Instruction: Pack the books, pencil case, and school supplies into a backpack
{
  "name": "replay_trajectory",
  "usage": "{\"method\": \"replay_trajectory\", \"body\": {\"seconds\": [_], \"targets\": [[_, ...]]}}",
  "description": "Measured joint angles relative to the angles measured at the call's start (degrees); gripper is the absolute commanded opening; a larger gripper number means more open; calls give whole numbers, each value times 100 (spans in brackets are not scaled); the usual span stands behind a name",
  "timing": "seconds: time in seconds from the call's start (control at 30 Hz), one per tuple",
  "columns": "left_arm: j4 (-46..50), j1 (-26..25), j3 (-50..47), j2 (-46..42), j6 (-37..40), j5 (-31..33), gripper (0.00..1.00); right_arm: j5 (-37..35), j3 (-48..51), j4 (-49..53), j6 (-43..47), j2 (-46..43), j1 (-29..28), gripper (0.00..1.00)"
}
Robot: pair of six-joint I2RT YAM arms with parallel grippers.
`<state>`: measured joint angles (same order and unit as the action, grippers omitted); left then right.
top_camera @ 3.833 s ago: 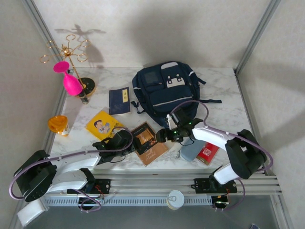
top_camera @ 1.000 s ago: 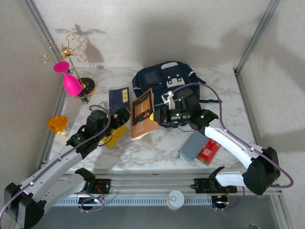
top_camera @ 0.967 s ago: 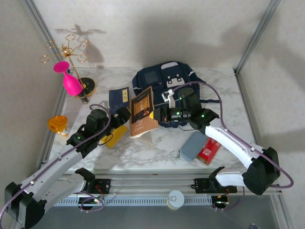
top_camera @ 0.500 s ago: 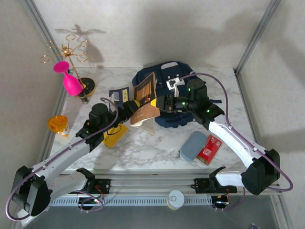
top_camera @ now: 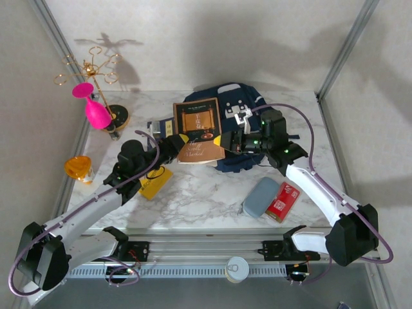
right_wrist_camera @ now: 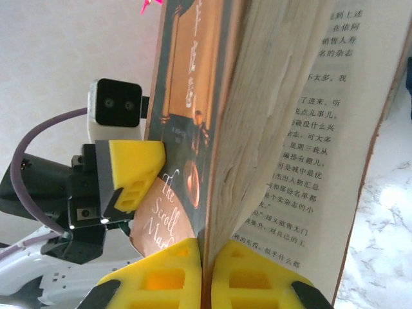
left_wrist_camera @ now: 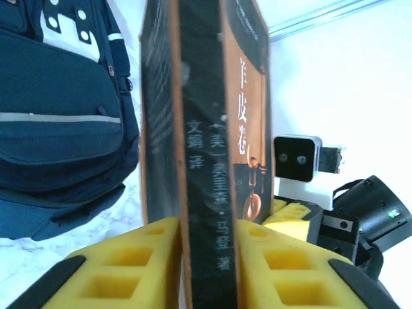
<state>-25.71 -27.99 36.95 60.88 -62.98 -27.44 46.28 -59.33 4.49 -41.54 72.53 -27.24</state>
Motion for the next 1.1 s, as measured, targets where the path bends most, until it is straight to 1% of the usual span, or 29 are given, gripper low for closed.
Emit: {"method": "replay_trajectory", "body": {"seconds": [0.07, 0.1, 0.17, 0.3, 0.33, 0.43, 0.63, 0.77, 0.9, 1.03, 1.1], "targets": [[-24, -9, 0, 50, 20, -15, 2, -22, 0, 81, 63, 0, 7, 25], [-28, -15, 0, 83, 17, -42, 0, -37, 2, 136, 129, 0, 7, 35], [-63, -35, 0, 153, 11, -98, 0, -81, 17, 229, 260, 0, 13, 51], [-328, -146, 4, 334, -57, -192, 0, -107, 227, 391, 483, -63, 177, 90], [-417, -195, 7, 389, -96, -234, 0, -63, 350, 367, 496, -105, 284, 98], [-693, -415, 120, 660, -221, -321, 0, 160, 608, 304, 485, -127, 516, 99], [-1228, -798, 507, 1196, -369, -387, 0, 782, 835, -332, 188, -74, 605, 99], [-1635, -835, 540, 1333, -531, -380, 0, 988, 857, -494, 144, -92, 791, 99], [-1825, -868, 555, 1436, -629, -339, 0, 1340, 1351, -1189, -334, -297, 1084, 99], [-1810, -907, 614, 1475, -595, -315, 0, 1615, 1506, -1652, -758, -503, 1126, 98], [-1683, -905, 669, 1475, -483, -264, 0, 1705, 1508, -1886, -938, -691, 1161, 95]]}}
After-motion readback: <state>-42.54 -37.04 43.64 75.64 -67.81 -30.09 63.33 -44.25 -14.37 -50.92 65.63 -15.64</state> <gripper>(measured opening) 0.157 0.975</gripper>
